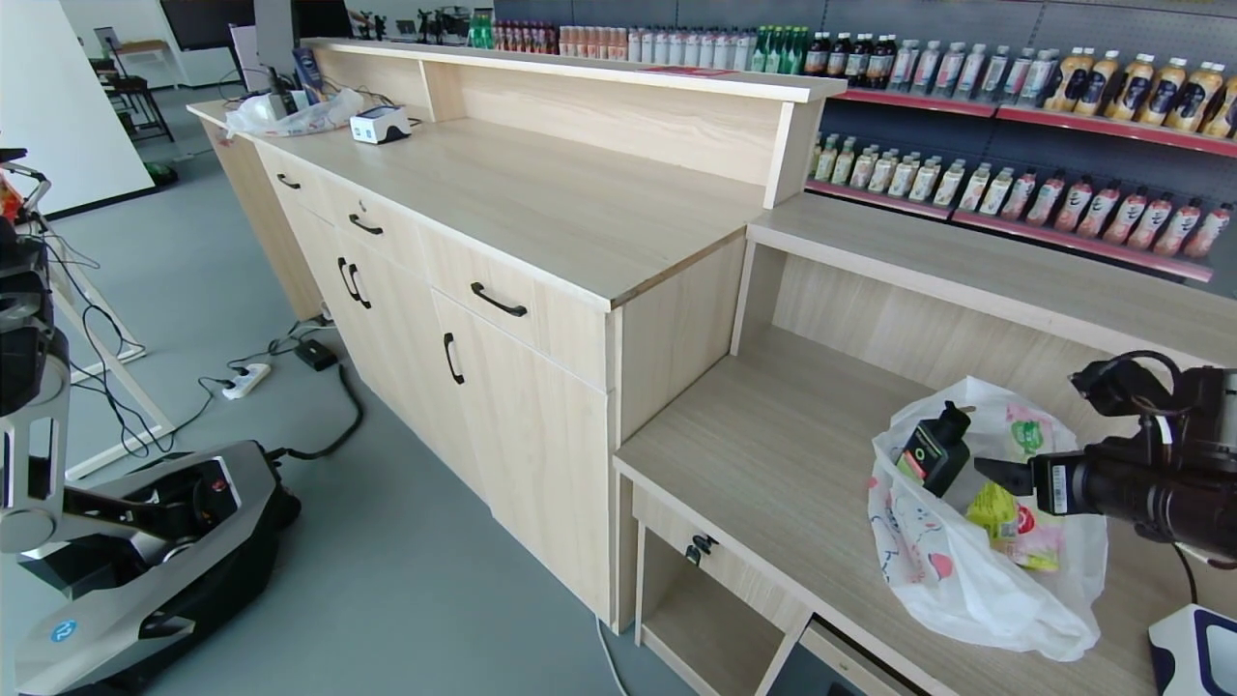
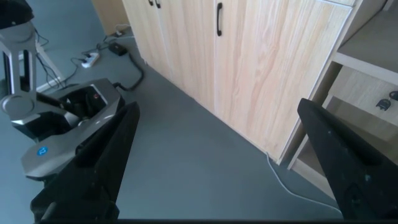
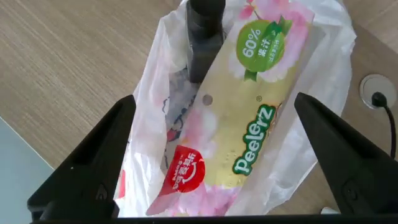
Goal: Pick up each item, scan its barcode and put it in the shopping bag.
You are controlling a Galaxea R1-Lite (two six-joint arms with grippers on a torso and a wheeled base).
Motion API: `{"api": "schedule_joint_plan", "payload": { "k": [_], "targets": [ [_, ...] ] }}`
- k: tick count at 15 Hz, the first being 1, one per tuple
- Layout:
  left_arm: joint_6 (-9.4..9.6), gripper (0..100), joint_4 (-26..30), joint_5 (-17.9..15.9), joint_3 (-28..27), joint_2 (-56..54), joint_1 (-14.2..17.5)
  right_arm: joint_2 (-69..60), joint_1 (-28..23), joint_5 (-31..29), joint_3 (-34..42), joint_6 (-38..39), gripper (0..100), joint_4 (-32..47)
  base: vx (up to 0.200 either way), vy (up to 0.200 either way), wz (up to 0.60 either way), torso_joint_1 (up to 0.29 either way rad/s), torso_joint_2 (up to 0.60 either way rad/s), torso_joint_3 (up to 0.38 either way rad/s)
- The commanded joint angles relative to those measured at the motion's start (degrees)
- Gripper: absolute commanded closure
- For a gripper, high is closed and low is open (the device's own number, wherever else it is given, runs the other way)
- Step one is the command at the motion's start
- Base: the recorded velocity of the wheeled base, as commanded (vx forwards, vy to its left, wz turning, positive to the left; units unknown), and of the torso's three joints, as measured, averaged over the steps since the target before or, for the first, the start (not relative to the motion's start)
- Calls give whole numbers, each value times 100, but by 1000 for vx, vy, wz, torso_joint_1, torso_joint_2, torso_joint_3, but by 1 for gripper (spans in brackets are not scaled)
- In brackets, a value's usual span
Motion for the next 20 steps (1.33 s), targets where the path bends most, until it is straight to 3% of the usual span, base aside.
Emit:
{"api": "schedule_joint_plan", "payload": {
  "k": [1, 4, 6, 12, 14, 17, 20],
  "targets": [
    [0, 0, 0, 2, 0, -2, 2, -1246, 15, 89, 24, -533, 0, 186, 0, 0, 0, 0, 0, 0],
    [0, 0, 0, 2, 0, -2, 2, -1949, -73, 186, -29, -1421, 0, 256, 0, 0, -200, 2, -1, 2],
    [0, 0, 0, 2, 0, -2, -7, -2212, -108, 186, -266, -1500, 0, 423, 0, 0, -600, 0, 5, 5],
    [0, 0, 0, 2, 0, -2, 2, -3003, -293, -676, -1848, -1219, 0, 2770, 0, 0, -600, 1, 2, 5],
    [0, 0, 0, 2, 0, -2, 2, -3223, -319, -983, -2015, -1061, 0, 3209, 0, 0, -600, 2, 2, 0],
    [0, 0, 0, 2, 0, -2, 2, -3944, -873, -1098, -2252, -859, 0, 4932, 0, 0, -600, 7, 1, 1],
    [0, 0, 0, 2, 0, -2, 2, -4243, -1286, -1177, -2270, -604, 0, 5688, 0, 0, -600, 4, 1, 2]
  ]
}}
